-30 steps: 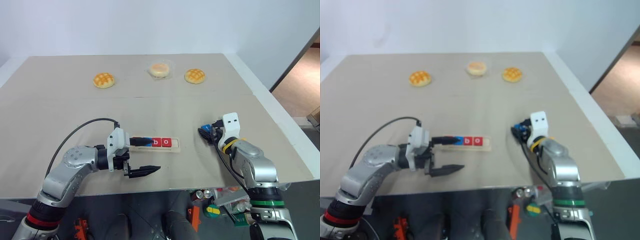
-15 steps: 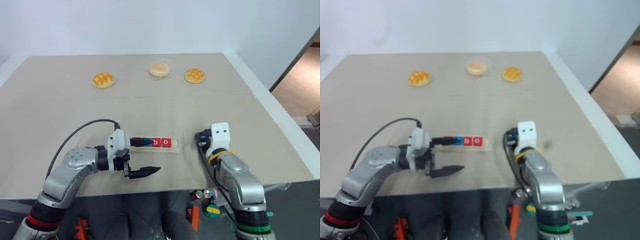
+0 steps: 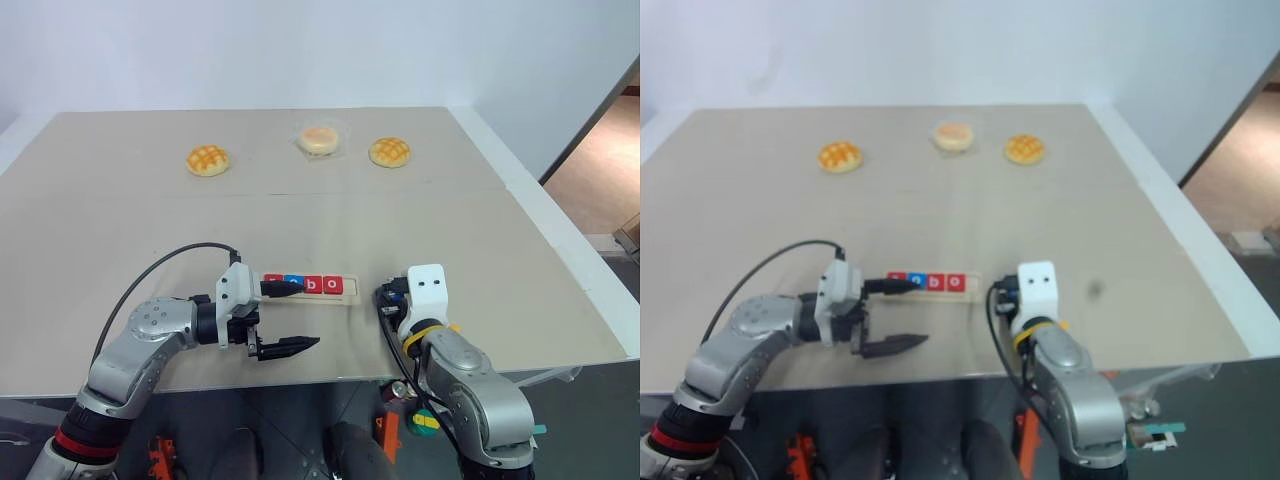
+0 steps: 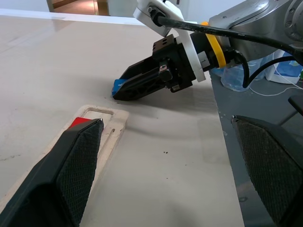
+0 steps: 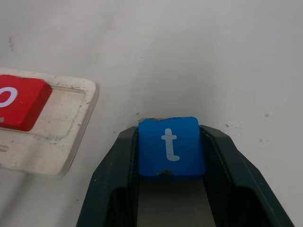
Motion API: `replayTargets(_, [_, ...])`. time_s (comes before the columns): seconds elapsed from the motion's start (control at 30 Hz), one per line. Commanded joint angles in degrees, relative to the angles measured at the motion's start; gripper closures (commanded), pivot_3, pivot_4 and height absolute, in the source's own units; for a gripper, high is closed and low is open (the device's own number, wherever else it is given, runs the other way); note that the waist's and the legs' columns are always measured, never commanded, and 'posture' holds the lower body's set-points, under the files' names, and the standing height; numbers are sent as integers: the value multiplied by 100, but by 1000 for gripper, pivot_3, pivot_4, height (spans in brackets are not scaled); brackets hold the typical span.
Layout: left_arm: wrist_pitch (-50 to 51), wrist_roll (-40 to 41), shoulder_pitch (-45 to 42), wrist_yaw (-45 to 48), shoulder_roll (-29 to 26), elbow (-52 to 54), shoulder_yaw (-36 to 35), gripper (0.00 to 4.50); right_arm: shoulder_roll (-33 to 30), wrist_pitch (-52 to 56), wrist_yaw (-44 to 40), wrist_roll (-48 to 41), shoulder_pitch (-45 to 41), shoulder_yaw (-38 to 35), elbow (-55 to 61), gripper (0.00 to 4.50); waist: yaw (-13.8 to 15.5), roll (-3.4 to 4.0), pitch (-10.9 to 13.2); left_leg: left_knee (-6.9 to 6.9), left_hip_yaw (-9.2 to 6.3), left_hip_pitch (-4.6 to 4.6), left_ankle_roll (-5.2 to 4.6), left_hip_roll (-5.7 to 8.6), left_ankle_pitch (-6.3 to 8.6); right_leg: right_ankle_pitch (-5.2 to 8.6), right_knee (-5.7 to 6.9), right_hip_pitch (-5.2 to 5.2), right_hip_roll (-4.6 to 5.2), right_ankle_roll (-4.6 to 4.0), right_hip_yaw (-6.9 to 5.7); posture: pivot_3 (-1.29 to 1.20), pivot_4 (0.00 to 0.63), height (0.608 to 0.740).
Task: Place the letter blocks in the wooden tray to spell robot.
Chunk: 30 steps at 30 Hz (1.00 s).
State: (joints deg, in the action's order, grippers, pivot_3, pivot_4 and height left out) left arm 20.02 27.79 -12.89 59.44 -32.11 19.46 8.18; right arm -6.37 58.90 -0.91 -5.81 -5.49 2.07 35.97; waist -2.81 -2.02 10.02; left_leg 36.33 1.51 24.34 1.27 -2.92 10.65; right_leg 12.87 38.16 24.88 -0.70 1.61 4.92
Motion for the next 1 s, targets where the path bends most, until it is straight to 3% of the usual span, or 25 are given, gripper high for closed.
replayTargets(0.03, [-131, -6, 42, 72, -44, 72, -36, 0, 31, -47, -55, -72, 32, -42, 281, 3256, -1, 0, 0, 0, 0, 0, 0, 0, 0, 0, 0, 0, 0, 0, 0, 0, 150, 739])
replayTargets(0.1, [-143, -19, 58, 80, -56, 73, -38, 0, 52, -78, -100, -121, 61, -47, 301, 3256, -1, 0, 0, 0, 1, 0, 0, 0, 0, 0, 0, 0, 1, 0, 1, 0, 150, 739])
replayTargets(0.17, [-146, -27, 61, 95, -74, 66, -49, 0, 40, -129, -130, -129, 72, -49, 364, 2228, -2, 0, 0, 0, 1, 0, 0, 0, 0, 0, 0, 0, 1, 0, 1, 0, 150, 739])
replayTargets(0.37, [-137, -50, 66, 120, -83, 74, -37, 0, -266, -42, -376, -269, -275, -482, 492, 184, -1, 0, 0, 0, 2, 0, 0, 1, 0, 0, 0, 0, 2, 0, 2, 0, 150, 739])
replayTargets(0.4, [-139, -56, 65, 126, -83, 70, -32, 0, -370, -4, -460, -320, -372, -572, 510, 37, -1, 0, 0, 0, 3, 1, 0, 2, 0, 0, 0, 0, 2, 0, 2, 0, 150, 739])
replayTargets(0.6, [-176, -75, 2, 169, -48, 8, -20, 0, -1367, 0, -1506, -952, -1060, -1196, 138, 37, -1, 1, 1, -1, 1, 1, 0, 3, 0, 1, -1, 1, 1, -1, 1, 0, 150, 739])
replayTargets(0.73, [-214, -61, -93, 211, -18, -50, 5, 0, -2648, -704, -3348, -1463, -1450, -984, -1013, 37, -2, 1, 3, -1, 5, 0, 0, 6, 0, 2, -2, -1, 3, -3, 2, 0, 150, 739])
replayTargets(0.83, [-155, -1, -119, 239, -3, 23, 41, 0, -3577, -2065, -5215, -1423, -1654, -397, -2078, 37, -2, 2, 5, -1, 2, -1, -1, 6, 1, 3, -7, -7, 2, -3, 0, 0, 150, 739])
replayTargets(1.0, [-90, 43, -160, 223, -7, 115, 41, 0, -4220, -3884, -7115, -949, -2292, 433, -3874, 37, -18, 3, 7, -2, 2, -2, -10, 4, 6, -1, -7, -5, -3, 8, 0, 0, 150, 739])
